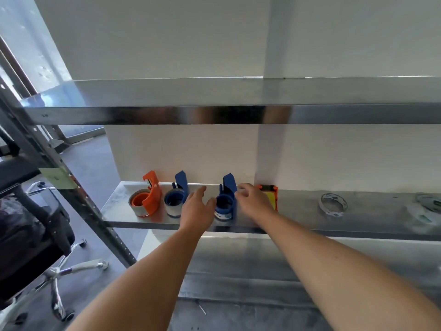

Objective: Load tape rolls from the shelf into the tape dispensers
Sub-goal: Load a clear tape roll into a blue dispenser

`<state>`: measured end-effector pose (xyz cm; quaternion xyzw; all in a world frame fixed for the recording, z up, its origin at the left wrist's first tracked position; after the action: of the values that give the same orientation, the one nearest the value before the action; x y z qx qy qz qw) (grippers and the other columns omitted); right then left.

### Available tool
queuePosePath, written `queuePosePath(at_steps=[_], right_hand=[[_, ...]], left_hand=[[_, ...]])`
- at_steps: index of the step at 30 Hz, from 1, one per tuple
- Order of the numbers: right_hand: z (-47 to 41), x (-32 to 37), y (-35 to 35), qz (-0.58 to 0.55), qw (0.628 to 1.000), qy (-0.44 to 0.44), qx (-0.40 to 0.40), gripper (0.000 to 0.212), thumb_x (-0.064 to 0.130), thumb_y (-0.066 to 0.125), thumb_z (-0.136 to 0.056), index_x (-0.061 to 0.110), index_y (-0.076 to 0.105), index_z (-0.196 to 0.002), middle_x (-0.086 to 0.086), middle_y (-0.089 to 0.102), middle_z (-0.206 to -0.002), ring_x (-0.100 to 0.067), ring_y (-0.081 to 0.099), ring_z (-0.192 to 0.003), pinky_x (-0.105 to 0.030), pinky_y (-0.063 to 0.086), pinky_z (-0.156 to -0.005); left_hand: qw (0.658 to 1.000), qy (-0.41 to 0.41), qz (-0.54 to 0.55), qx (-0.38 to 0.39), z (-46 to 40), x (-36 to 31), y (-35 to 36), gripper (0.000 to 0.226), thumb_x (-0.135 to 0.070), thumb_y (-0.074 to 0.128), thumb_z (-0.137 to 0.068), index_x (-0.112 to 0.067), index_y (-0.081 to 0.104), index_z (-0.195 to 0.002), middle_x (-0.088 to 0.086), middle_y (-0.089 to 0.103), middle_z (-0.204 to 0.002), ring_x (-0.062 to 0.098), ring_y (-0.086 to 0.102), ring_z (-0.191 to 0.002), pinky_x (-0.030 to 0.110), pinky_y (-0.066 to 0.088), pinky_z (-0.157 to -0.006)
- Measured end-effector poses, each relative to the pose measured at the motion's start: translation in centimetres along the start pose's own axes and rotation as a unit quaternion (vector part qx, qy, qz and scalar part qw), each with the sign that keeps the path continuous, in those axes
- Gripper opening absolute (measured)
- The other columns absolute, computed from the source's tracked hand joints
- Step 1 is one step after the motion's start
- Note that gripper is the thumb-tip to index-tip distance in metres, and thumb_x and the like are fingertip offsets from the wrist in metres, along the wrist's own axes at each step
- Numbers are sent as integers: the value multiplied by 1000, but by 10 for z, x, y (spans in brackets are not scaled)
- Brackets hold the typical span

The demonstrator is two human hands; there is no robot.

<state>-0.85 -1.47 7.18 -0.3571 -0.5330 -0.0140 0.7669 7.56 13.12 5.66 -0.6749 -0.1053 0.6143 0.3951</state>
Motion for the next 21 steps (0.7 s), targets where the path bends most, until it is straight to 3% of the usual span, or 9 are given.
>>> queuePosePath(at_steps=[10,17,21], right_hand=[[-16,-15,23,7,997,69,-34,45,29,45,-100,19,43,-144,-4,50,-144,-22,49,-127,-26,37,-93],[-40,-26,35,21,995,92,-30,48,32,47,-100,20,39,-146,-6,53,-139,-19,54,-110,-26,38,-83],[-55,-35,35,26,993,106,-35,51,29,49,-99,20,36,-147,-7,49,-144,-24,55,-118,-26,39,-82]], left_hand=[[997,9,-2,78,-35,26,15,58,-32,55,-99,-23,33,-153,3,47,-149,21,50,-130,34,41,-104],[994,-19,-15,105,-54,32,34,66,-31,62,-96,-24,31,-153,5,47,-149,23,48,-132,39,43,-109],[992,-37,-27,121,-58,36,42,71,-31,66,-93,-24,29,-153,4,46,-149,23,47,-133,41,43,-110]])
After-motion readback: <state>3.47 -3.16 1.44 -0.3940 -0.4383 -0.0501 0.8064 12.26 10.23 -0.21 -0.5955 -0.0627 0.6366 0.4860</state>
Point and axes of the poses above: each hand's wrist, its own z-axis away from the middle knuckle, its own y-axis out of the palm, x = y × z, the point moved 4 cm from there along -z, towards the middle knuckle
